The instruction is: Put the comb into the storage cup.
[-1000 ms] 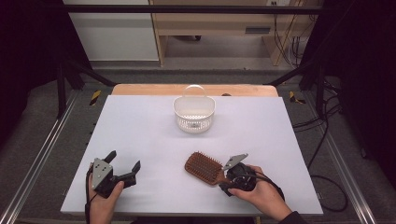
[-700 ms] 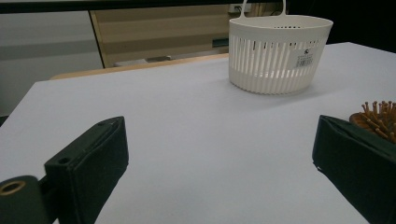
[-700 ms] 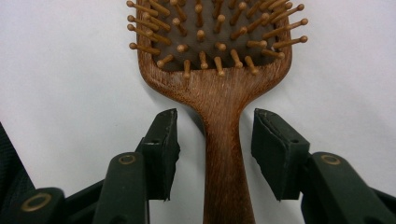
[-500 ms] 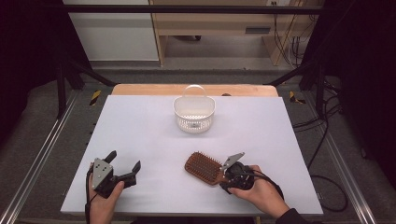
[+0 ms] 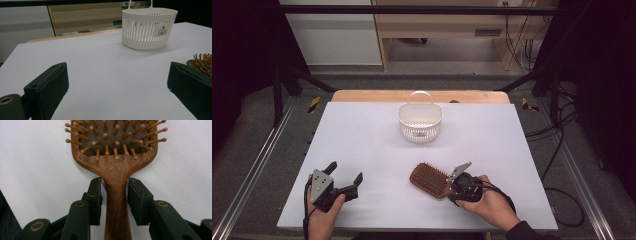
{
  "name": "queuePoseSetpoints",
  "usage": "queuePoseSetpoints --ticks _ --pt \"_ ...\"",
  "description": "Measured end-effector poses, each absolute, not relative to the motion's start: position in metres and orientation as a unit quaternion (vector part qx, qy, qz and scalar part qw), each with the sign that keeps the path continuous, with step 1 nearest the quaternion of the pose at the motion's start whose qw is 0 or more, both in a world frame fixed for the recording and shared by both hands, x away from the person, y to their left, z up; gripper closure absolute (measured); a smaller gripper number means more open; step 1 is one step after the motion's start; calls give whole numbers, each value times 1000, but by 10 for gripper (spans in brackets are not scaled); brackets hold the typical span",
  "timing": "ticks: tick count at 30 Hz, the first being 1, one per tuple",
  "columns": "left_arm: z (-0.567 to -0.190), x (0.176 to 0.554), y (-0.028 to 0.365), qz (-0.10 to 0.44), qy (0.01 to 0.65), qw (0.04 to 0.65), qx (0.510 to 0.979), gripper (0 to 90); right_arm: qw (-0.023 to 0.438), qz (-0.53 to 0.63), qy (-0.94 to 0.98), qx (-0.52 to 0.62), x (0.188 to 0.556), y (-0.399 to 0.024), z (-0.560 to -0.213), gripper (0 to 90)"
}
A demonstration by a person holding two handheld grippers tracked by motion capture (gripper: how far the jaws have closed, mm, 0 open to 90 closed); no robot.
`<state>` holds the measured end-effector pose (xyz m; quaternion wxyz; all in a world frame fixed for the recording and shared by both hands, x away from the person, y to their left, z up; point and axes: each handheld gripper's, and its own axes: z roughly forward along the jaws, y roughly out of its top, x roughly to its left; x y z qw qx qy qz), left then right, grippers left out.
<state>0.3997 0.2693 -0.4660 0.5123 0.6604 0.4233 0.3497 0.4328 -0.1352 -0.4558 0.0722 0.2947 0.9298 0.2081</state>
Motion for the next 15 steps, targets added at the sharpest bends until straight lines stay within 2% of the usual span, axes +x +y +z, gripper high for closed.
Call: queuePoseSetpoints --ticks 15 --pt "-466 400 267 347 420 512 664 39 53 173 937 298 440 -126 -453 730"
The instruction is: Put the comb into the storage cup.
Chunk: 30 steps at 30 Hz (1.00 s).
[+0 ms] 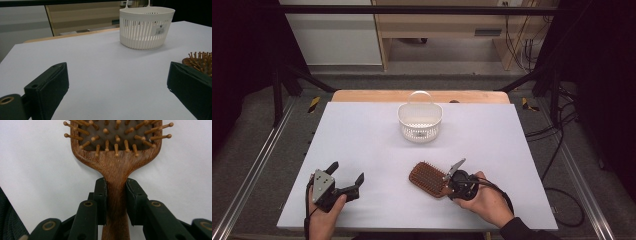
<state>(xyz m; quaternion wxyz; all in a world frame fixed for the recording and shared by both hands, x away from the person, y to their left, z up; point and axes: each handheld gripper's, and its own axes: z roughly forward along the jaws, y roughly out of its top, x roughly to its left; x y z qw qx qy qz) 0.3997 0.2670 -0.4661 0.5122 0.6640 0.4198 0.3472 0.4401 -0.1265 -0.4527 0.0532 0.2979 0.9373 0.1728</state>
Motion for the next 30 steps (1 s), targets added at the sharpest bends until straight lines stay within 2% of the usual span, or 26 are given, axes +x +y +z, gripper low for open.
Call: queuePoseSetpoints --ticks 8,13,19,30 --pt "-465 399 269 352 420 512 662 41 59 198 931 299 438 -131 -451 732" --pt "-461 397 268 347 417 521 660 40 82 232 923 294 436 -131 -448 732" --pt "-452 394 257 311 411 550 657 38 127 300 897 300 434 -133 -442 732" --pt "-404 409 212 258 361 610 657 38 188 435 831 292 437 -125 -428 732"
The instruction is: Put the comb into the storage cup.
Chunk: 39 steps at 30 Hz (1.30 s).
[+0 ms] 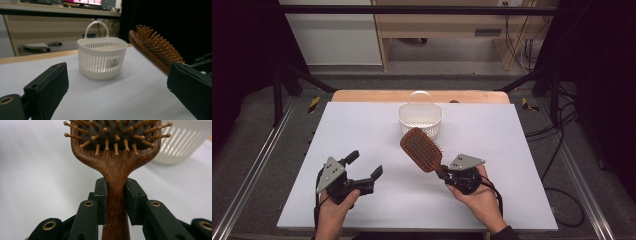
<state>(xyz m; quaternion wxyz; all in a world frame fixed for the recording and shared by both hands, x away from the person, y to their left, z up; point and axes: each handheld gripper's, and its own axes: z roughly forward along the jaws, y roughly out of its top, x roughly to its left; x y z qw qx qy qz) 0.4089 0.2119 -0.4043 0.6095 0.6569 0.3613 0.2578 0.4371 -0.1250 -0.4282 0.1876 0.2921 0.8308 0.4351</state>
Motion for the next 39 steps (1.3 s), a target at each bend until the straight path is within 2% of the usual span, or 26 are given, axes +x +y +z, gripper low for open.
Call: queuePoseSetpoints --ticks 13,16,18,20,26,39 --pt "-373 440 154 151 348 655 654 47 232 515 778 276 433 -119 -431 732" --pt "-369 444 145 150 346 650 660 48 230 523 774 275 432 -119 -433 732" --pt "-367 447 141 142 347 654 657 97 229 526 771 274 431 -119 -435 732" --pt "-364 450 136 146 344 650 662 104 233 526 771 271 430 -119 -436 732" --pt "-366 458 129 136 382 642 651 107 234 537 764 270 428 -119 -436 732" --pt "-367 466 130 83 402 659 630 288 241 538 761 270 427 -117 -439 731"
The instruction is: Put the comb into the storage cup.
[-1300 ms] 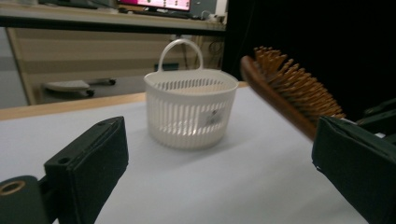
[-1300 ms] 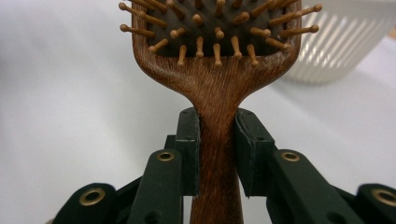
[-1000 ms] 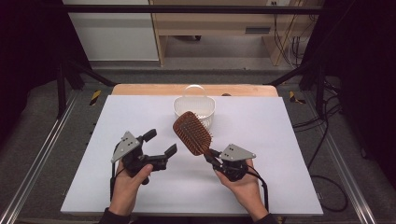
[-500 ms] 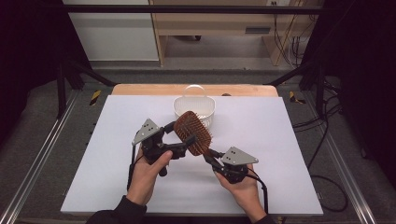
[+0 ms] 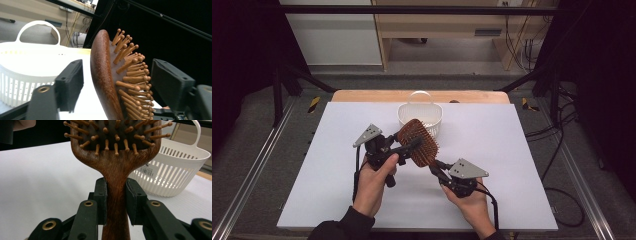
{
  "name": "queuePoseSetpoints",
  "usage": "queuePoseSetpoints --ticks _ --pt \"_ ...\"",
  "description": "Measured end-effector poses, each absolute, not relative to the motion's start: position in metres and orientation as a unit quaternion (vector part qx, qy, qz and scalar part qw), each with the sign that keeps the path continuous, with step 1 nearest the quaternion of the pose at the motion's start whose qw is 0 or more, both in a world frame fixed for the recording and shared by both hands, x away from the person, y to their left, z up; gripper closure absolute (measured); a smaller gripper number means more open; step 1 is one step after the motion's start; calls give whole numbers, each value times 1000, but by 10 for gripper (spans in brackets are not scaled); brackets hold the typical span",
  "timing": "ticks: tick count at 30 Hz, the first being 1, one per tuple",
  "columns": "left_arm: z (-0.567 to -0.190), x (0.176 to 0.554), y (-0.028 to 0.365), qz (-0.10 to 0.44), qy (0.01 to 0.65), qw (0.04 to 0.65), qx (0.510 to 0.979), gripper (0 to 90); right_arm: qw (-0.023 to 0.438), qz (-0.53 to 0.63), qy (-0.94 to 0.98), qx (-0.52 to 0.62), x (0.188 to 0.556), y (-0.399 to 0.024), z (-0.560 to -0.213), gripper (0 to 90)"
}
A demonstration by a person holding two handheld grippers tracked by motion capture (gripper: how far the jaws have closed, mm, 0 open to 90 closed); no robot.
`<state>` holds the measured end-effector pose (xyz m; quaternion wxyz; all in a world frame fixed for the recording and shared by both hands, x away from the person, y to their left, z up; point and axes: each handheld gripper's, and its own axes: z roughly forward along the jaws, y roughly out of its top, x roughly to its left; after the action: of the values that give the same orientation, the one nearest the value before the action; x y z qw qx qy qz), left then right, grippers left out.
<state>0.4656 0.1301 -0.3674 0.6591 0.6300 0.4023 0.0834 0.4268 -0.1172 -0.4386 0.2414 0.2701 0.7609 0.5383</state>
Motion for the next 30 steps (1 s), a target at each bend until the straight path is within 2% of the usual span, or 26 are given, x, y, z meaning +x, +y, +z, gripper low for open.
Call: queuePoseSetpoints --ticks 16,30 --pt "-366 465 130 63 415 662 622 484 241 538 761 272 425 -112 -441 731" --pt "-364 461 123 67 406 669 619 519 239 541 757 278 426 -111 -444 726"
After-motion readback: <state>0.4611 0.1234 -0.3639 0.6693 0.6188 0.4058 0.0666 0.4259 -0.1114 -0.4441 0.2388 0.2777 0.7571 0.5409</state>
